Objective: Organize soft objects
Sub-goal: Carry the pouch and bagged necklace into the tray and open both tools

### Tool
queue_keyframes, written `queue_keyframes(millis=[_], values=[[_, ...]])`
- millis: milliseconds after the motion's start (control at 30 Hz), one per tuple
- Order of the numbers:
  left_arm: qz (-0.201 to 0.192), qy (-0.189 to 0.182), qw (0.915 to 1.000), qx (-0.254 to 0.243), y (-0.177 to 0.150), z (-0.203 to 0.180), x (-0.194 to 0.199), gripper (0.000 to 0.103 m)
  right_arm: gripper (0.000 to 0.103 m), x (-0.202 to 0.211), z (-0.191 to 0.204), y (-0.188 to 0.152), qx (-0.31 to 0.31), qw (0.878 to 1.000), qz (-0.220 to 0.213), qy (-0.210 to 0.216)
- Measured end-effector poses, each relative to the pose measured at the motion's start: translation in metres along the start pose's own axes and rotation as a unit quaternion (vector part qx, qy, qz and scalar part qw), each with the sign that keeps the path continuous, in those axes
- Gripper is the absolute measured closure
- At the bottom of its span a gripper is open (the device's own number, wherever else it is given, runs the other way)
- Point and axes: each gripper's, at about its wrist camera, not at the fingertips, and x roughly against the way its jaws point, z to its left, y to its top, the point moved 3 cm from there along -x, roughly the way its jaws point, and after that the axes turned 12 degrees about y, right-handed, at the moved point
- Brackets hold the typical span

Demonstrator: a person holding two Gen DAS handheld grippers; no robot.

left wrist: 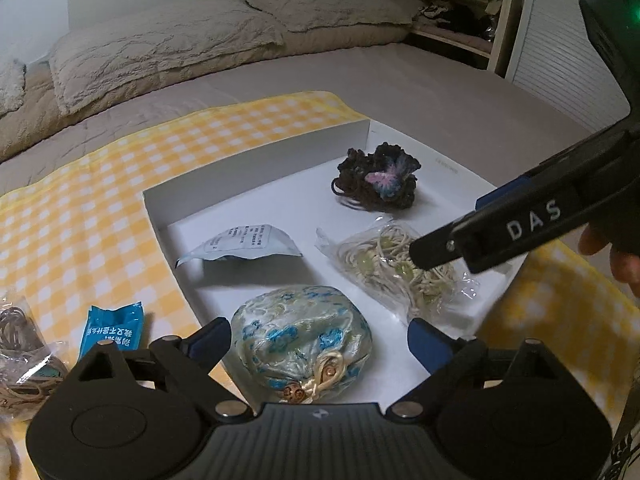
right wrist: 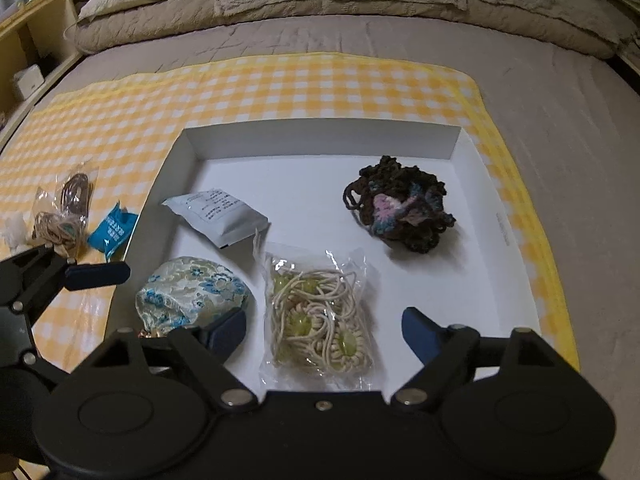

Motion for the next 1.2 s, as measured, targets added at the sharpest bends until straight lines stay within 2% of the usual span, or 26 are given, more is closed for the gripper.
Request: queue_keyframes(millis=[67, 167, 233, 267, 467, 633, 767, 1000, 1100, 1200], values=[[-0.001, -0.001, 1.0, 0.004, 0.001, 0.002, 0.002, 0.008, 0.021, 0.003, -0.003, 0.0, -0.01, 1.0, -0.005, 0.0], [-0.004, 0.0, 0.9999, 0.01, 0.002, 0.004, 0.005, 0.008, 0.038, 0.006, -0.007, 0.001, -0.021, 1.0, -0.014, -0.003], [-0.004, -0.001, 0.9999, 0.015, 0.003, 0.006, 0.007, 0.008, 0.054, 0.007, -0.009, 0.003, -0.028, 0.999, -0.021, -0.001], [-0.004, -0.001, 0.9998, 0.017, 0.004, 0.007, 0.007, 0.008, 0.056, 0.007, -0.009, 0.003, -0.03, 0.999, -0.023, 0.001], [-0.004, 0.0, 0.9998, 0.02, 0.005, 0.012, 0.008, 0.008, 0.057, -0.012, -0.004, 0.006, -0.032, 0.999, -0.01, 0.02], [-0.003, -0.003, 0.9998, 0.017, 0.005, 0.012, 0.008, 0.008, 0.058, -0.036, -0.006, 0.002, -0.043, 0.999, 0.021, 0.016], [0.0, -0.002, 0.9999, 0.014, 0.005, 0.012, 0.006, 0.008, 0.057, -0.047, -0.004, -0.005, -0.021, 0.999, 0.03, 0.005], [-0.001, 0.0, 0.9998, 0.018, 0.005, 0.014, 0.01, 0.007, 0.057, -0.043, -0.004, -0.003, -0.038, 0.999, 0.031, 0.013], [-0.002, 0.001, 0.9997, 0.022, 0.004, 0.016, 0.013, 0.003, 0.056, -0.03, -0.002, -0.003, -0.041, 0.999, 0.017, 0.025], [-0.006, 0.0, 0.9997, 0.025, 0.005, 0.016, 0.018, 0.002, 0.051, -0.013, -0.001, -0.004, -0.037, 0.999, 0.001, 0.032]])
